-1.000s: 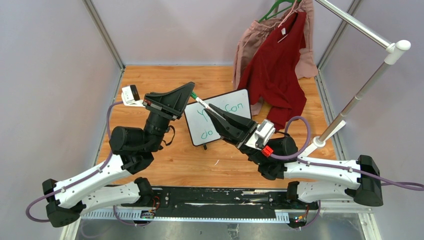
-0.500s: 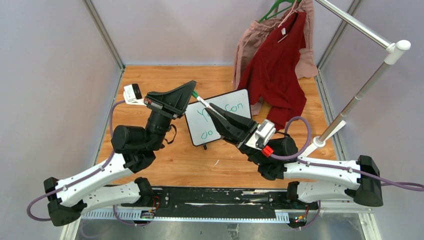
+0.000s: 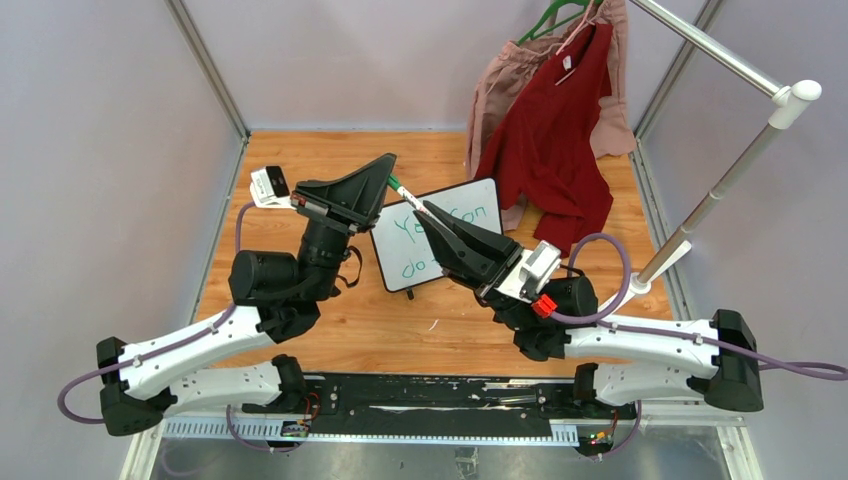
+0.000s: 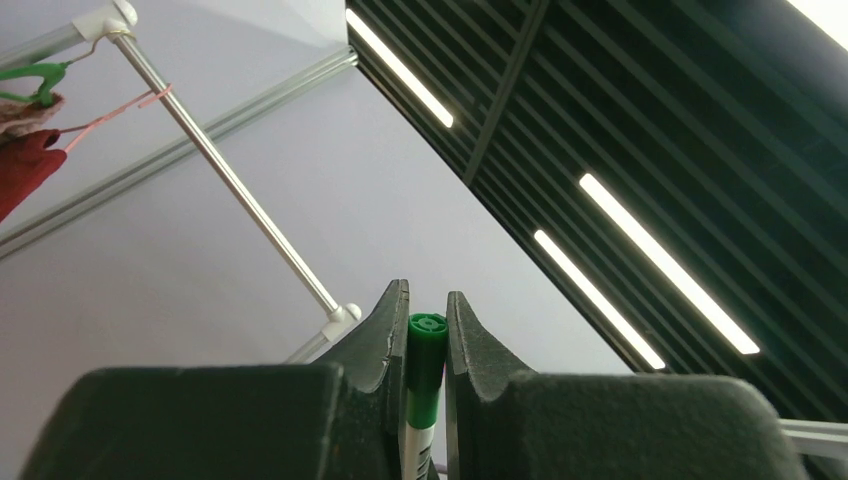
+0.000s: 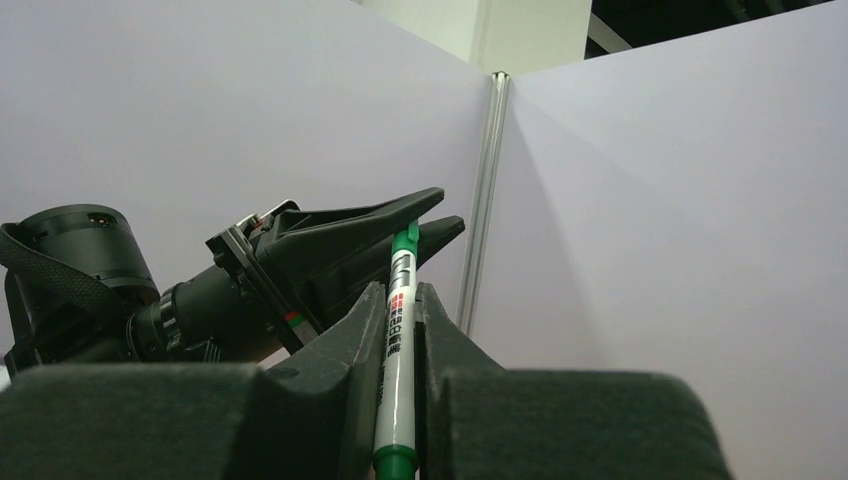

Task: Write a sentence on the whiteboard
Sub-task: Close the pen cap.

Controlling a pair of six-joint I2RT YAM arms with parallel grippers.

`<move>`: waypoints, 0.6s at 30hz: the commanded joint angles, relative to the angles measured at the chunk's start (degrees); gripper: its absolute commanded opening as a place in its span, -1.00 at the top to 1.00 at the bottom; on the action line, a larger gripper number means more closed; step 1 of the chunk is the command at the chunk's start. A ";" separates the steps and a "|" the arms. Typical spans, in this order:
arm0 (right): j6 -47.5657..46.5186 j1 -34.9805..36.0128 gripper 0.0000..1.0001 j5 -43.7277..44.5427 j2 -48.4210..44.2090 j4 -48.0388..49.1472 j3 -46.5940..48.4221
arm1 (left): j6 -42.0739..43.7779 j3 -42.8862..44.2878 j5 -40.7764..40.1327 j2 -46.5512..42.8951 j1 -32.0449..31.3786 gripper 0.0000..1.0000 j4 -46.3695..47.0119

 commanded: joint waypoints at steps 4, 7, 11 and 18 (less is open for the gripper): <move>-1.88 -0.25 1.00 3.94 3.98 -1.85 3.88 | -0.44 -1.03 7.14 3.77 -6.65 1.00 -7.13; -2.92 -0.25 1.00 5.56 4.83 -2.44 4.71 | 0.40 -0.70 5.88 4.41 -8.41 1.00 -7.89; -3.92 -0.24 1.00 7.22 5.52 -3.39 5.82 | 1.04 -0.39 4.98 5.51 -10.37 1.00 -8.50; -4.23 -0.44 1.00 7.00 5.74 -8.71 8.24 | 1.88 0.04 4.48 5.84 -11.57 1.00 -9.82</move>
